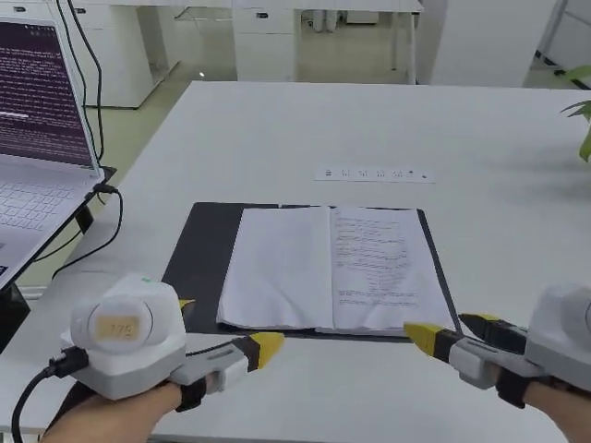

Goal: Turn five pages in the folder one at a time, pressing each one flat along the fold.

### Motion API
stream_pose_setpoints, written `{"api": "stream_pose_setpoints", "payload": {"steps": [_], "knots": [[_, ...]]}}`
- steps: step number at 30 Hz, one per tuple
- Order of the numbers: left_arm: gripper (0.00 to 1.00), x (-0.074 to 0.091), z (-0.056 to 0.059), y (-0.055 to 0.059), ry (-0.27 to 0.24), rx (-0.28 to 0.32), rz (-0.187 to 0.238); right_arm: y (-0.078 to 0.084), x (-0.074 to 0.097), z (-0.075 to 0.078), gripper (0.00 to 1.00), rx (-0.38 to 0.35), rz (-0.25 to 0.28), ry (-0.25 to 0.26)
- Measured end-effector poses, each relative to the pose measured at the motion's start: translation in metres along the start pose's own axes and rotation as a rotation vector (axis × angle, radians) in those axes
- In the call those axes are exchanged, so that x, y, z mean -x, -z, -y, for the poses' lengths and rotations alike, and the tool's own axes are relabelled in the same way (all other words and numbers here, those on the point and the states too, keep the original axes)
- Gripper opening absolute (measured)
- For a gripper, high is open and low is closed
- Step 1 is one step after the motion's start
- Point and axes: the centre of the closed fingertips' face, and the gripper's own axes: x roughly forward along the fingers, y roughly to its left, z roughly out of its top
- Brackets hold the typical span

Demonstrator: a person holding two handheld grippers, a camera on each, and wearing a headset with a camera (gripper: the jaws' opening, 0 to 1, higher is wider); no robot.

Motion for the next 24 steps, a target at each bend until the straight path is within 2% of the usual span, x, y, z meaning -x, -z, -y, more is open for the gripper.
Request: {"api": "stream_pose_setpoints", "payload": {"steps": [6,12,15,24], "knots": [[0.94,0.004,0.002,0.002,-0.006,-0.006,-0.015,0.006,0.004,-0.001,0.76,0.001,0.001,-0.004],[0.99,0.006,0.000,0.003,-0.015,0.000,-0.020,0.009,0.006,-0.003,0.88,0.017,-0.001,-0.013],[0.99,0.006,0.001,0.003,-0.010,-0.002,-0.022,0.011,0.006,-0.005,0.99,0.014,-0.002,-0.022],[0.99,0.005,0.004,0.006,-0.004,-0.019,-0.034,0.011,0.007,-0.007,1.00,0.032,-0.002,-0.027]]}}
